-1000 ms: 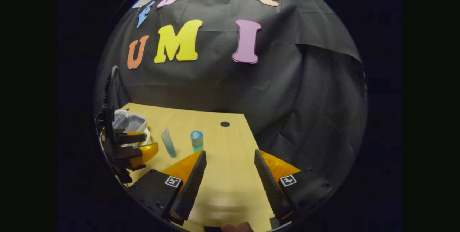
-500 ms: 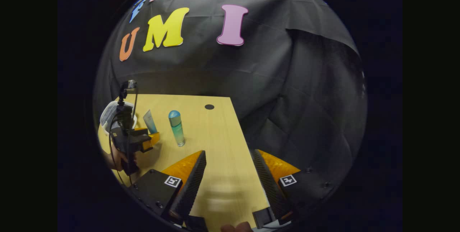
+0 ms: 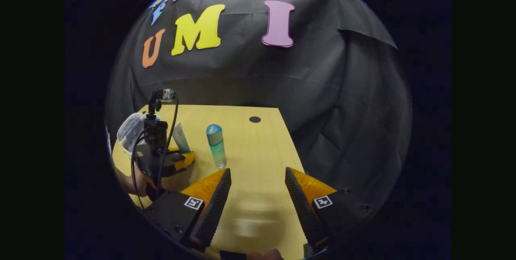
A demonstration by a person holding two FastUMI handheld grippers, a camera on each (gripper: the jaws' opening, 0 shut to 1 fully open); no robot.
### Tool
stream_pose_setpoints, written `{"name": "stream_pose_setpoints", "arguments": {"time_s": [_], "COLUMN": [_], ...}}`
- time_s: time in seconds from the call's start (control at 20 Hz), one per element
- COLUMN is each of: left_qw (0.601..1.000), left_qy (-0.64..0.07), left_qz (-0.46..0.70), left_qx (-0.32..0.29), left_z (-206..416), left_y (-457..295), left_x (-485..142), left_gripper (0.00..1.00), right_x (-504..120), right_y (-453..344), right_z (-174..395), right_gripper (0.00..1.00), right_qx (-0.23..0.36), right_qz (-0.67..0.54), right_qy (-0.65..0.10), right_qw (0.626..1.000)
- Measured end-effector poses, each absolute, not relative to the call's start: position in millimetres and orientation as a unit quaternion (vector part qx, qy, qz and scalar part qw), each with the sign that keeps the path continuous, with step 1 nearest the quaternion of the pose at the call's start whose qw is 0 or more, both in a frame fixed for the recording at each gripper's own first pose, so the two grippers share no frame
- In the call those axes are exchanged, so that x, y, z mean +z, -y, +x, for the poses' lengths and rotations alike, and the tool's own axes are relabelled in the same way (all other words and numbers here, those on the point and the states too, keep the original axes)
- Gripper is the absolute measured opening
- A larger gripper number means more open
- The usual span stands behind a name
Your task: First open the suitcase, pack the skin care products into it, and then close the suitcase.
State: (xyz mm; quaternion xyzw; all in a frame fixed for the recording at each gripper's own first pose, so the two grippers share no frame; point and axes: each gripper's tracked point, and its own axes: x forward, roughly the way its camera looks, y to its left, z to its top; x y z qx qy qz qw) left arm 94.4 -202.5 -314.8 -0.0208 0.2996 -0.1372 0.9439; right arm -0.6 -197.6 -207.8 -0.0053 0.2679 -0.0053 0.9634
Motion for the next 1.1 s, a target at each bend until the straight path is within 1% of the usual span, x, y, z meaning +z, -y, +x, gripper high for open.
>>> {"name": "stream_pose_setpoints", "arguments": {"time_s": [0.05, 0.1, 0.15, 0.3, 0.4, 0.45, 0.5, 0.7, 0.75, 0.8, 0.85, 0.95, 1.0, 1.05, 1.1], "left_qw": [0.943, 0.943, 0.943, 0.946, 0.947, 0.948, 0.948, 0.946, 0.946, 0.947, 0.948, 0.95, 0.952, 0.952, 0.953], "left_qy": [-0.3, -0.3, -0.298, -0.284, -0.28, -0.281, -0.283, -0.299, -0.299, -0.298, -0.297, -0.294, -0.291, -0.291, -0.29], "left_qz": [-0.023, -0.022, -0.019, -0.015, -0.027, -0.034, -0.039, -0.051, -0.054, -0.056, -0.057, -0.055, -0.052, -0.054, -0.055], "left_qx": [-0.142, -0.143, -0.144, -0.153, -0.154, -0.148, -0.141, -0.112, -0.108, -0.103, -0.098, -0.089, -0.084, -0.077, -0.067], "left_z": [94.0, 94.5, 94.4, 90.7, 84.6, 79.9, 74.8, 54.4, 51.8, 48.8, 47.3, 45.7, 45.4, 43.3, 43.9], "left_y": [202.8, 200.6, 197.4, 190.8, 184.3, 178.3, 171.0, 140.8, 132.7, 124.5, 114.3, 93.7, 81.6, 69.3, 55.6], "left_x": [-314.0, -312.7, -309.5, -284.9, -268.3, -260.7, -253.2, -229.5, -221.5, -213.6, -206.7, -197.4, -193.8, -190.9, -189.3], "left_gripper": [0.43, 0.49, 0.41, 0.39, 0.38, 0.46, 0.38, 0.38, 0.46, 0.46, 0.46, 0.45, 0.46, 0.46, 0.46], "right_x": [-212.5, -217.9, -222.7, -234.8, -242.9, -247.5, -252.2, -282.3, -288.7, -292.9, -296.4, -305.9, -310.1, -312.8, -314.7], "right_y": [192.6, 186.2, 179.8, 160.0, 140.3, 131.6, 124.4, 101.5, 98.4, 97.4, 96.4, 92.1, 91.4, 90.9, 91.2], "right_z": [2.9, 6.0, 10.3, 28.8, 48.1, 58.1, 67.6, 99.4, 107.0, 113.5, 120.5, 127.8, 131.1, 133.4, 134.6], "right_gripper": [0.81, 0.8, 0.81, 0.8, 0.8, 0.81, 0.81, 0.81, 0.81, 0.8, 0.75, 0.7, 0.63, 0.58, 0.61], "right_qx": [0.006, 0.02, 0.033, 0.066, 0.087, 0.091, 0.094, 0.092, 0.089, 0.085, 0.081, 0.075, 0.073, 0.07, 0.068], "right_qz": [-0.004, -0.003, -0.004, -0.003, 0.004, 0.009, 0.018, 0.06, 0.065, 0.069, 0.076, 0.085, 0.085, 0.083, 0.081], "right_qy": [-0.272, -0.277, -0.279, -0.278, -0.275, -0.274, -0.274, -0.294, -0.297, -0.299, -0.3, -0.31, -0.314, -0.316, -0.319], "right_qw": [0.962, 0.961, 0.96, 0.958, 0.958, 0.957, 0.957, 0.949, 0.948, 0.948, 0.947, 0.944, 0.943, 0.942, 0.942]}}
